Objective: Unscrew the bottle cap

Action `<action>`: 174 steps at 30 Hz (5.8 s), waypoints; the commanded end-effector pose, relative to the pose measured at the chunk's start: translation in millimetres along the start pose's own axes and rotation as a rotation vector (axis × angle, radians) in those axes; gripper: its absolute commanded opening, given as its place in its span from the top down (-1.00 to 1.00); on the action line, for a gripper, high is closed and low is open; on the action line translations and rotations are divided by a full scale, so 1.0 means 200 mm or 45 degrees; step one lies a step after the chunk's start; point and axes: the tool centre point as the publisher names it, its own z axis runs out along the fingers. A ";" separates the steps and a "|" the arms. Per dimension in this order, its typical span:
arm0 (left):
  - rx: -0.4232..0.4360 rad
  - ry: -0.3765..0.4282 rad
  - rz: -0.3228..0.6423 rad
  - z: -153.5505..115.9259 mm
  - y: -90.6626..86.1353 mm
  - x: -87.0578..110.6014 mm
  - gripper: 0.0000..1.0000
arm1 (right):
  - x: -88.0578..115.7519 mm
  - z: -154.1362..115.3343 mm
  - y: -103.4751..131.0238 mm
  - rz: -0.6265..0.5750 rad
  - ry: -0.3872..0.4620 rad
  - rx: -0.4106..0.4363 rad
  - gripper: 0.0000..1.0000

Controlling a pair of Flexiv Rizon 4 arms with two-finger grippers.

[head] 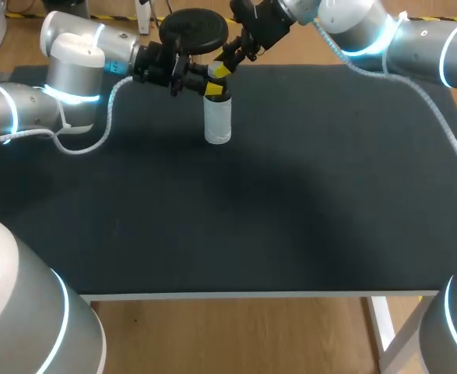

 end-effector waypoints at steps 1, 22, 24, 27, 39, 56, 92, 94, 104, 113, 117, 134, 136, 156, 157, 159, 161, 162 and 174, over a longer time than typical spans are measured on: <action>0.002 0.012 0.001 0.00 0.01 0.01 1.00 | -0.01 -0.01 -0.01 0.000 -0.001 0.000 0.28; 0.002 0.012 0.001 0.00 0.01 0.01 1.00 | -0.02 -0.04 -0.01 -0.223 0.318 -0.051 1.00; 0.002 0.012 0.001 0.00 0.01 0.01 1.00 | -0.02 -0.04 -0.01 -0.257 0.362 -0.028 1.00; 0.002 0.012 0.001 0.00 0.01 0.01 1.00 | -0.01 -0.04 0.00 -0.304 0.406 0.006 1.00; 0.002 0.012 0.001 0.00 0.01 0.01 1.00 | 0.04 -0.02 0.02 -0.470 0.522 0.115 1.00; 0.002 0.012 0.001 0.00 0.01 0.01 1.00 | 0.03 -0.04 0.02 -0.343 0.407 0.112 -1.00; 0.002 0.012 0.001 0.00 0.01 0.01 1.00 | 0.03 -0.04 -0.01 -0.103 -0.056 0.265 -1.00; 0.002 0.012 0.001 0.00 0.01 0.01 1.00 | 0.03 -0.04 -0.01 -0.104 -0.054 0.266 -1.00; 0.002 0.012 0.001 0.00 0.01 0.01 1.00 | 0.02 -0.03 -0.02 -0.104 -0.020 0.273 0.87; 0.002 0.012 0.001 0.00 0.01 0.01 1.00 | 0.02 -0.03 -0.02 -0.149 0.025 0.258 1.00; 0.002 0.012 0.001 0.00 0.01 0.01 1.00 | 0.01 -0.03 -0.02 -0.191 0.054 0.254 1.00; 0.002 0.012 0.001 0.00 0.01 0.01 1.00 | 0.02 -0.02 0.01 -0.521 0.276 0.281 1.00; 0.002 0.012 0.001 0.00 0.01 0.01 1.00 | 0.03 -0.02 0.01 -0.546 0.296 0.284 1.00; 0.002 0.012 0.001 0.00 0.01 0.01 1.00 | 0.05 -0.04 0.02 -0.483 0.234 0.317 -1.00; 0.002 0.012 0.001 0.00 0.01 0.01 1.00 | 0.05 -0.04 0.02 -0.457 0.210 0.319 -1.00; 0.002 0.012 0.001 0.00 0.01 0.01 1.00 | 0.05 -0.05 0.01 -0.418 0.172 0.324 -1.00; 0.002 0.012 0.001 0.00 0.01 0.01 1.00 | 0.05 -0.05 0.01 -0.384 0.133 0.345 -1.00; 0.002 0.012 0.001 0.00 0.01 0.01 1.00 | 0.05 -0.06 0.01 -0.372 0.119 0.358 -1.00; 0.002 0.012 0.001 0.00 0.01 0.01 1.00 | 0.04 -0.06 0.00 -0.250 -0.059 0.479 -1.00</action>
